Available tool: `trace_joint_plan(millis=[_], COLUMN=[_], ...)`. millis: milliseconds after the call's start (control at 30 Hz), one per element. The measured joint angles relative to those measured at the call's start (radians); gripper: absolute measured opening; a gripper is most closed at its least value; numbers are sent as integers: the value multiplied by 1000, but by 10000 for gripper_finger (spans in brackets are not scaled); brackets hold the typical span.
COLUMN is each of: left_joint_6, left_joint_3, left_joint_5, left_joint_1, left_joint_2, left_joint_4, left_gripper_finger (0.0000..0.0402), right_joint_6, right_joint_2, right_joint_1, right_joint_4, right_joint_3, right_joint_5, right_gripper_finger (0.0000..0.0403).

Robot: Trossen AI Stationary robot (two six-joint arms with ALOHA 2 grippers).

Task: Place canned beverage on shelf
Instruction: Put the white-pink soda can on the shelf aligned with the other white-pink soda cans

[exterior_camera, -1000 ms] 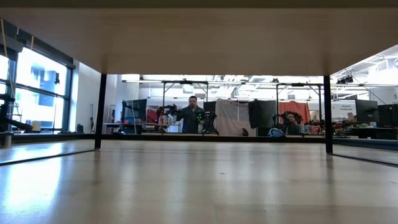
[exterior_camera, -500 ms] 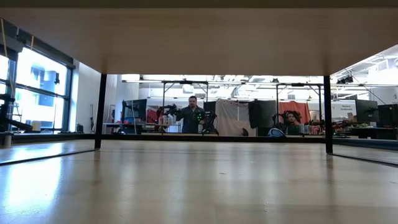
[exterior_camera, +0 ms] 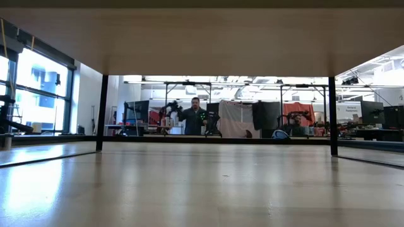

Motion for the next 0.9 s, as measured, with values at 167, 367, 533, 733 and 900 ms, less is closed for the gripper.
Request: trace_joint_plan(millis=[167,367,533,733,900], left_joint_6=[112,160,93,-203,-378], left_joint_3=[82,156,158,67,-32], left_joint_5=[0,0,1,3,2], left_joint_1=[-25,-118,-209,-245,-210], left_joint_2=[0,0,0,0,1], left_joint_4=[-2,-2,-10,-87,-95], left_gripper_finger=[306,306,298,266,228], right_joint_6=[0,1,2,3,27], right_joint_2=[0,0,0,0,0], right_joint_1=[0,0,0,0,0], right_joint_4=[0,0,-1,-1,0], right_joint_3=[0,0,0,0,0], right_joint_5=[-2,-23,-51,-52,-72], right_gripper_finger=[328,328,328,328,328])
